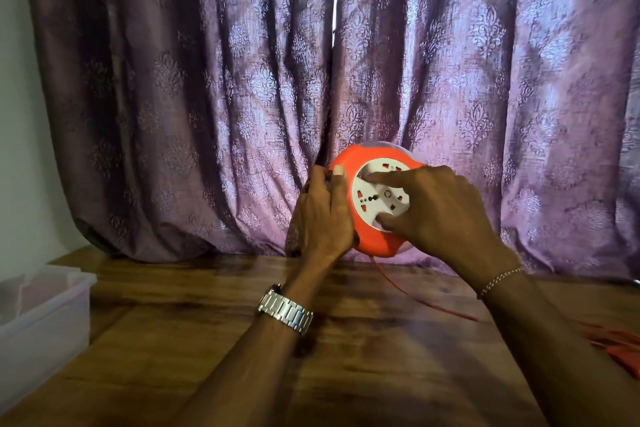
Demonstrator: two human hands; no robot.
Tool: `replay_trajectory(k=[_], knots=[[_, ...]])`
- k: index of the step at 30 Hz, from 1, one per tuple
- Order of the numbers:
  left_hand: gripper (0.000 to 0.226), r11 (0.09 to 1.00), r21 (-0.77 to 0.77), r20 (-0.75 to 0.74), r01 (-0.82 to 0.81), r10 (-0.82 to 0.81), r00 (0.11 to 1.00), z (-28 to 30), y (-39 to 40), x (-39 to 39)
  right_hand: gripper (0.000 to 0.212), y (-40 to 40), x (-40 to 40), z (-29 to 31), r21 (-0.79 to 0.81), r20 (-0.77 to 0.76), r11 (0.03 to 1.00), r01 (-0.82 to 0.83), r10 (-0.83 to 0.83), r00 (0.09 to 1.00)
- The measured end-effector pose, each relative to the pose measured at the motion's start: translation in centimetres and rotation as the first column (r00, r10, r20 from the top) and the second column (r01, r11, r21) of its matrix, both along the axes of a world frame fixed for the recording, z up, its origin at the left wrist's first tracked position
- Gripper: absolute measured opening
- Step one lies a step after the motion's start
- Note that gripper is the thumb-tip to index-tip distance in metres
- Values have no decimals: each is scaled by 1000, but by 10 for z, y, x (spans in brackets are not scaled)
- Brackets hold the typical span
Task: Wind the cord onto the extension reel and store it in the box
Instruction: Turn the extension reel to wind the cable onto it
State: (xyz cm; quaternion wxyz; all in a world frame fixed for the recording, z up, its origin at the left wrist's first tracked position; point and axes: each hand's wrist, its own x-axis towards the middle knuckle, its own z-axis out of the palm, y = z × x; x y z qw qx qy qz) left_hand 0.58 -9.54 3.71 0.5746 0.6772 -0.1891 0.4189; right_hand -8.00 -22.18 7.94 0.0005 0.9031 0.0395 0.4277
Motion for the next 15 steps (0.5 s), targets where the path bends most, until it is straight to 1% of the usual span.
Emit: replay_trajectory(k=[4,6,10,11,14,15], knots=[[37,1000,-24,2,-1,1,1000,1,0,1,78,0,8,-3,105,138,993,56,-70,988],[35,1000,-27,-3,3,-3,1000,3,1,-1,76,3,10,-5,121,200,991,61,-85,976],[36,998,-57,0,29,-29,1000,4,2,-2,64,2,8,-1,17,223,992,127,-128,966],[36,998,-60,-4,30,-30,1000,4,2,-1,57,1,6,1,-9,212,995,99,-95,973],[32,996,-81,-21,34,-36,999,3,3,2,28,-4,3,7,-104,92,990,-99,109,990],[32,994,-98,-21,47,-49,999,3,3,3,28,-5,2,9,-140,30,980,-143,148,989]])
